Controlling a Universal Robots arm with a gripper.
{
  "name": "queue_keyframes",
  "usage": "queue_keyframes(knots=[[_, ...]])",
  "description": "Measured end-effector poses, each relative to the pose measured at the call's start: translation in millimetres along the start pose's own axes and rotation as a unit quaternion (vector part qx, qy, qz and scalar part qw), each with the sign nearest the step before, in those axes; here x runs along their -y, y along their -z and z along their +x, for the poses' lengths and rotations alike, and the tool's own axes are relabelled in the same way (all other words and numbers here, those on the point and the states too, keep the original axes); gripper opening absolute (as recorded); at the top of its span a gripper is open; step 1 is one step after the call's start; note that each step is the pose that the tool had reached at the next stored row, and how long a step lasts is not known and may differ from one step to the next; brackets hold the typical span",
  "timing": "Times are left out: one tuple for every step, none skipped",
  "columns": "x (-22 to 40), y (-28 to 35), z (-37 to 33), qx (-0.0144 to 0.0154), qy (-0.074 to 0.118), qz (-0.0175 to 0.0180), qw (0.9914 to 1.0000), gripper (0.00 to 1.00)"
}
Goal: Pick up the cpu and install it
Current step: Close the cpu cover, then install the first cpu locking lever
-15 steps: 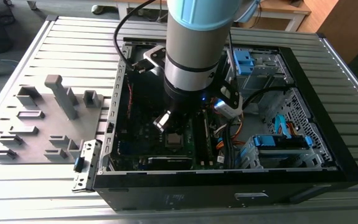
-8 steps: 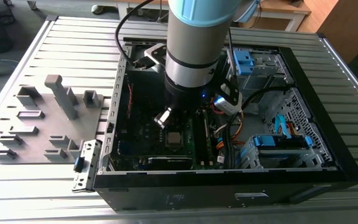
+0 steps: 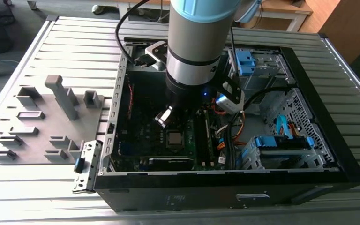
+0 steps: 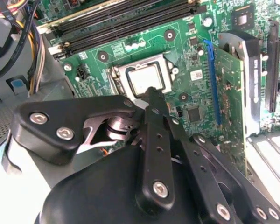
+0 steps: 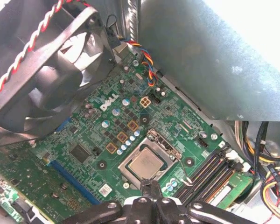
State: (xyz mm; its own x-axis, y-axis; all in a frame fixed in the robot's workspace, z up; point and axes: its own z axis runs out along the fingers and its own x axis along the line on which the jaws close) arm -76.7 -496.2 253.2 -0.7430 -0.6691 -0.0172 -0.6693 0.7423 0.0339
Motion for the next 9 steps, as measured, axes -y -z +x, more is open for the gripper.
queue_keyframes(knots=[[-0.2,-0.1,-0.6,0.0001,0.0,0.0,1.0,0.11],[-0.3,-0.3,-1.1,0.0002,0.0,-0.0001,1.0,0.11],[-0.4,-0.3,-1.3,0.0001,0.0,-0.0001,1.0,0.11],[-0.3,-0.3,-1.3,0.0001,0.0,0.0,1.0,0.11],[-1.1,-0.3,-2.2,0.0001,0.0,0.0,1.0,0.11],[-1.9,-0.4,-3.0,0.0001,0.0,0.0,1.0,0.11],[-2.0,-0.4,-3.0,0.0001,0.0,0.0,1.0,0.11],[-2.0,-0.4,-3.0,0.0,0.0,0.0,1.0,0.11],[-2.0,-0.4,-3.1,0.0001,0.0,0.0,1.0,0.11]])
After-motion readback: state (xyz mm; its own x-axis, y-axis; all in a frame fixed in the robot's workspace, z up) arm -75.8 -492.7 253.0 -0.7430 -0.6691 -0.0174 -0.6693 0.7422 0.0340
